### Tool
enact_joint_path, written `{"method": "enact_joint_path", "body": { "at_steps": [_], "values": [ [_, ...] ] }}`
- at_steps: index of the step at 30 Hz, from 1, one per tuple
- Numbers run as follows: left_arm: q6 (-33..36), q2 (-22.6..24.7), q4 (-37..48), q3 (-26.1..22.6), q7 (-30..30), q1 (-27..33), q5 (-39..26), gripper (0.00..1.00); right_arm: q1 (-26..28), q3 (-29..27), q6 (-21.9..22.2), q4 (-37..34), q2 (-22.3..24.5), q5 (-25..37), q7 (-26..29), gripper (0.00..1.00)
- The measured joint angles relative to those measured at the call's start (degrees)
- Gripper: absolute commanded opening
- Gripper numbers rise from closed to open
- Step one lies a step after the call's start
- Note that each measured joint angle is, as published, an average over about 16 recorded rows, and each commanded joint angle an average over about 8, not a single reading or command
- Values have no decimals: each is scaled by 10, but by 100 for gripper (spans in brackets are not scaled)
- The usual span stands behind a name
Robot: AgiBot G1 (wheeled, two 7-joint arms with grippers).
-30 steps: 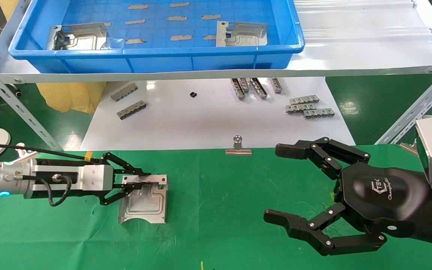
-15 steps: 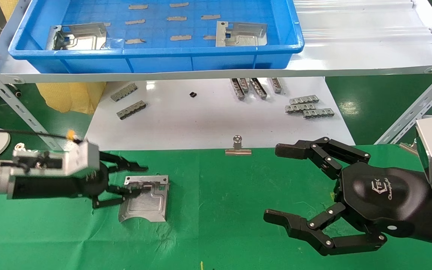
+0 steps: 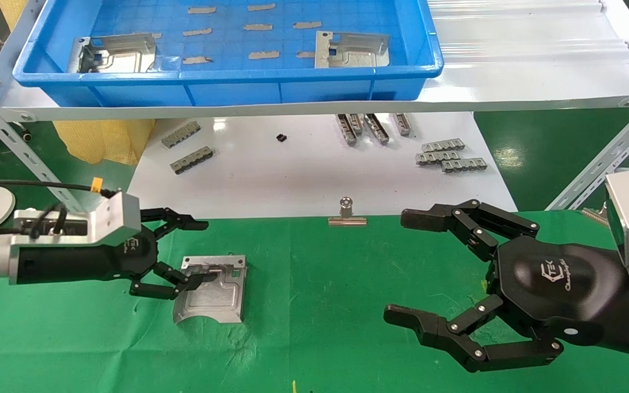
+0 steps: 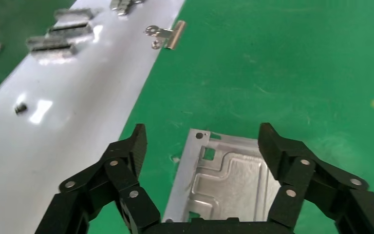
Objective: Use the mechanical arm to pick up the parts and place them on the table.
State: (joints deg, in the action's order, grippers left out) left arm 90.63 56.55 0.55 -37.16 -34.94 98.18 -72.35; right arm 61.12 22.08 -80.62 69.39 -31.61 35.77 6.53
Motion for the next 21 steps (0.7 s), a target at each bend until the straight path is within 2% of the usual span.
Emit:
{"method": "enact_joint_path", "body": {
  "at_steps": [21],
  "values": [
    [-17,-72,-248,70,152,-122,101,100,0,0,0,0,0,0,0,100]
  ]
}}
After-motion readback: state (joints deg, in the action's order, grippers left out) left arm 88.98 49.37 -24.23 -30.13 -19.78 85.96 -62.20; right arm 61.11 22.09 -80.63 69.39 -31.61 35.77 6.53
